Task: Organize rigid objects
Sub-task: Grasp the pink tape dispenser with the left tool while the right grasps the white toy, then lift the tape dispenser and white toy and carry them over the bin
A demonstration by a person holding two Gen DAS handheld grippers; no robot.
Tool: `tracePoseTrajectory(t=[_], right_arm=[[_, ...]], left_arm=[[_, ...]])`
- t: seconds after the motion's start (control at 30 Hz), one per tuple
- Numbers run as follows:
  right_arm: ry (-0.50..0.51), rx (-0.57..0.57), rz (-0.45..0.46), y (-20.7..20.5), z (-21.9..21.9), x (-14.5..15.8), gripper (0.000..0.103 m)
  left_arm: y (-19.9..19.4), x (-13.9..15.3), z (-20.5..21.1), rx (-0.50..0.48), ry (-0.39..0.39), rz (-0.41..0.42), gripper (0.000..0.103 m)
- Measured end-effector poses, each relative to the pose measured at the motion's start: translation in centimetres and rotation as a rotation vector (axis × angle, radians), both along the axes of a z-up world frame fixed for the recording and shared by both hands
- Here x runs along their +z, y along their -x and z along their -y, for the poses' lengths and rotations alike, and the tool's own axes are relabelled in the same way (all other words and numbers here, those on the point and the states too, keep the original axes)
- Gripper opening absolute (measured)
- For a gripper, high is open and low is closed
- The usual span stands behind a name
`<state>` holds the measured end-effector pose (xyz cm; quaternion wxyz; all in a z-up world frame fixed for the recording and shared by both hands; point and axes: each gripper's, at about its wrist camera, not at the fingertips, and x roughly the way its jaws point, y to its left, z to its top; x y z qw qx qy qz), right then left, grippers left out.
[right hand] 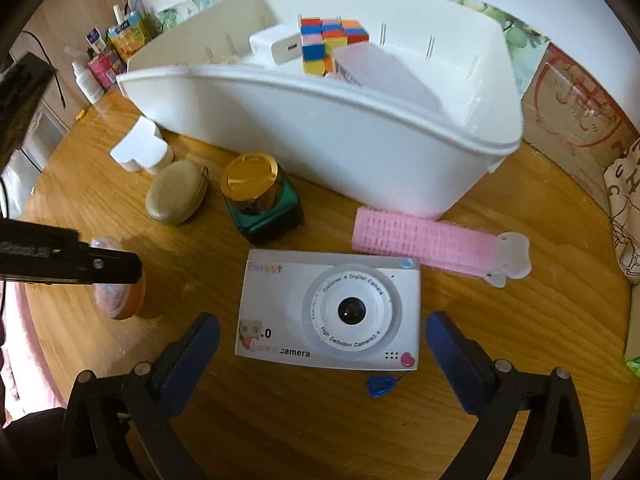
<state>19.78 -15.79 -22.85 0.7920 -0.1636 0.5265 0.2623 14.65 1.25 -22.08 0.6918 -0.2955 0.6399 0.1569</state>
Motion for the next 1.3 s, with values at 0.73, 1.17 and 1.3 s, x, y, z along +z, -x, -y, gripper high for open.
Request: tracePoseTrajectory(t=[0.73,1.17,1.3], right_arm=[[0.048,-0.018,-0.009,0.4,-2.2,-1.0,0.094],[0.000,-0.047,-0.042,1.5,-0.2,-0.2,0.093],[-0.011,-0.037,-0.055,2.8,-0.3,-0.2,0.093]], left_arm=[[10.2,2.3,-2.1,0.086,0.005,0.047,0.068],[16.2,2.3,-3.1,0.104,0.012,0.034,0.068],[16.7,3.0,-4.1,0.090,0.008,0.028,0.068]])
